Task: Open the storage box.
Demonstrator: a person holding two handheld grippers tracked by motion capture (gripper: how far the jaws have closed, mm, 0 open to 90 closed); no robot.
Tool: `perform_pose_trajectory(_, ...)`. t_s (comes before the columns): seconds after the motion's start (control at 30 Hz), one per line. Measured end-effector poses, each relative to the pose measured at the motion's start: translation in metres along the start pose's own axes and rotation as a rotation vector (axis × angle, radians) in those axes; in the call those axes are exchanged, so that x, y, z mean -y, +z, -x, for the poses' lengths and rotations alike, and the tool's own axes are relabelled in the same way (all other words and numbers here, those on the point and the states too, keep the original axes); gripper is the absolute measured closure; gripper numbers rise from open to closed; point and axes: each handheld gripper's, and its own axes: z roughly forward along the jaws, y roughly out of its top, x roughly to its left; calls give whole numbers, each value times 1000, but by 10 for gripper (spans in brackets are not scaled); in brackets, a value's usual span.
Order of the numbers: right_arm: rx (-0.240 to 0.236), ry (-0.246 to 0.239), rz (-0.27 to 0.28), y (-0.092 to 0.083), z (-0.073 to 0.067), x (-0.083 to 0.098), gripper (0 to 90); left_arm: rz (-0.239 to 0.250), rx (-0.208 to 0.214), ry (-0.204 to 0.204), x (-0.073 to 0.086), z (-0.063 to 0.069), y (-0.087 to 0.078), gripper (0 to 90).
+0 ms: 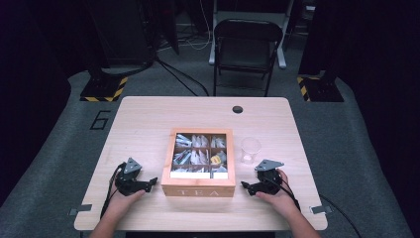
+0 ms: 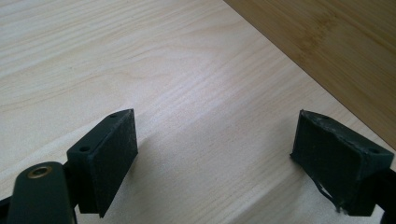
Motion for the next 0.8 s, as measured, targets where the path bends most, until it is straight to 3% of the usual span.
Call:
perform_pose_trajectory(0.23,6,-13,-5,-1,0,0,121,4,-15,-11,0,0,0,136)
perform_pose_trajectory(0.4,8,3,3,-1,-1,1,133,6,-18,-24,1,1,0,137)
perform_pose_trajectory(0.63,14,6,2,-2,-2,1,150,7,-6,-22,1,1,-1,149)
perform_pose_trajectory(0.8,9,5,13,-4,-2,2,227,19,-16,-30,2,-1,-2,192)
